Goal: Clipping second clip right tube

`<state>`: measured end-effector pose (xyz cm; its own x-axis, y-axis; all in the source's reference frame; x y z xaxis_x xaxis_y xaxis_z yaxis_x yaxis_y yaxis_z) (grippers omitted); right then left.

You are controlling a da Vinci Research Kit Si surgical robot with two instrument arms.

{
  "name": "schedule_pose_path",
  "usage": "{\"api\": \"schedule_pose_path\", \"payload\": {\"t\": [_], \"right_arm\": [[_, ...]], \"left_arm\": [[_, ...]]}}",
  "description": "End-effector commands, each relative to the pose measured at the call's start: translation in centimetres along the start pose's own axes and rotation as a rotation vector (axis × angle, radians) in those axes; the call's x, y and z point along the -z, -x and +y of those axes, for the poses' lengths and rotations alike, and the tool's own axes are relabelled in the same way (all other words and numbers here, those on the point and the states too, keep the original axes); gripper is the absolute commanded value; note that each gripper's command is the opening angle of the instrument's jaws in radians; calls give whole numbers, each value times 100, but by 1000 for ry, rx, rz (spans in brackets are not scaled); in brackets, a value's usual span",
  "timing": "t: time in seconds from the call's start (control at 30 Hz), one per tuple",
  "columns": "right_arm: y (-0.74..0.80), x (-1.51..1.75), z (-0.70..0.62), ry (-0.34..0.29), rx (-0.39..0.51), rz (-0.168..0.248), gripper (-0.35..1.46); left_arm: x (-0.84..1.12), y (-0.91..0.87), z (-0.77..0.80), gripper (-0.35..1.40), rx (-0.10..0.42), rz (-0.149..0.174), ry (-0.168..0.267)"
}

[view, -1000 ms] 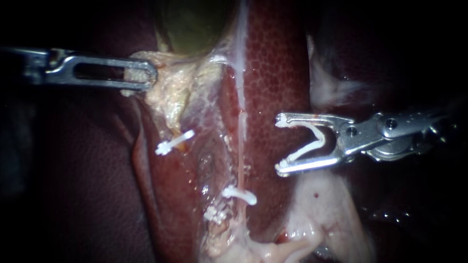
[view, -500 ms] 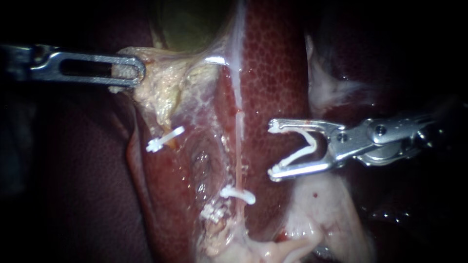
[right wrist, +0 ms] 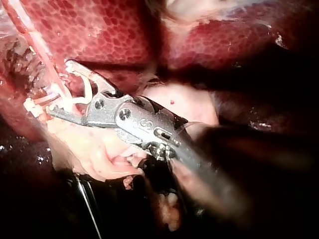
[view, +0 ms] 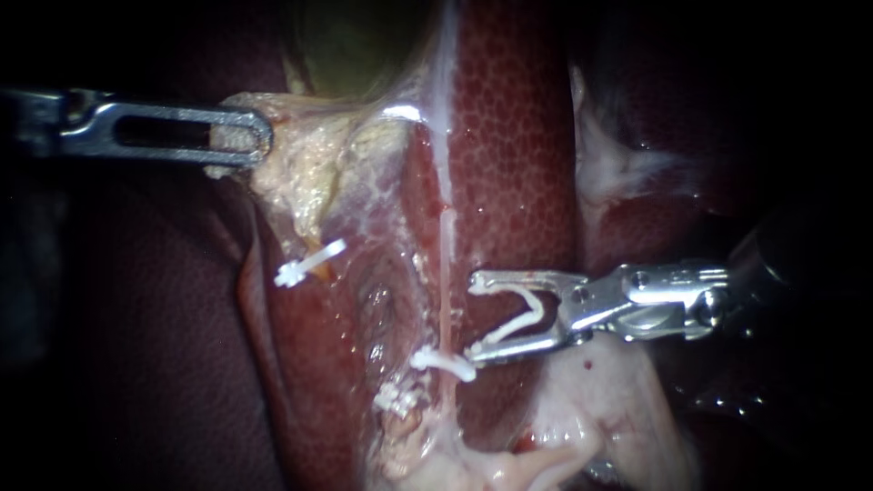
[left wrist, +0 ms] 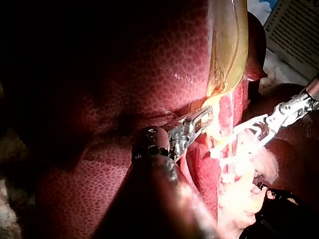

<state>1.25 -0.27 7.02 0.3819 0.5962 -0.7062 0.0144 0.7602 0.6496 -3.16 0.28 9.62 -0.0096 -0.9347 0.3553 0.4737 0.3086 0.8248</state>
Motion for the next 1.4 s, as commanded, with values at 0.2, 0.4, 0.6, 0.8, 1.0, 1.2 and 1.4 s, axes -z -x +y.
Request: {"api": "schedule_pose_path", "payload": {"t": [0.2, 0.4, 0.6, 0.8, 1.0, 1.2, 1.4], "right_arm": [[7, -18, 1, -13, -46, -4, 59], [8, -39, 4, -20, -80, -5, 59], [11, -53, 10, -23, -112, 1, 58], [14, -62, 9, -57, -160, 6, 54], [16, -67, 9, -80, -195, 0, 46], [16, -70, 9, -79, -205, 0, 40], [18, -68, 10, -88, -215, -3, 7]], "left_arm": [[-1, -1, -1, -35, -1, -1, 1], [-1, -1, -2, -35, -1, -1, 2], [-2, -2, -2, -35, -1, -3, 5], [-3, -3, -2, -35, -1, -4, 6], [-3, -3, -2, -35, -1, -4, 7], [-4, -4, -3, -35, -1, -5, 7], [-4, -4, -4, -35, -1, -5, 8]]}}
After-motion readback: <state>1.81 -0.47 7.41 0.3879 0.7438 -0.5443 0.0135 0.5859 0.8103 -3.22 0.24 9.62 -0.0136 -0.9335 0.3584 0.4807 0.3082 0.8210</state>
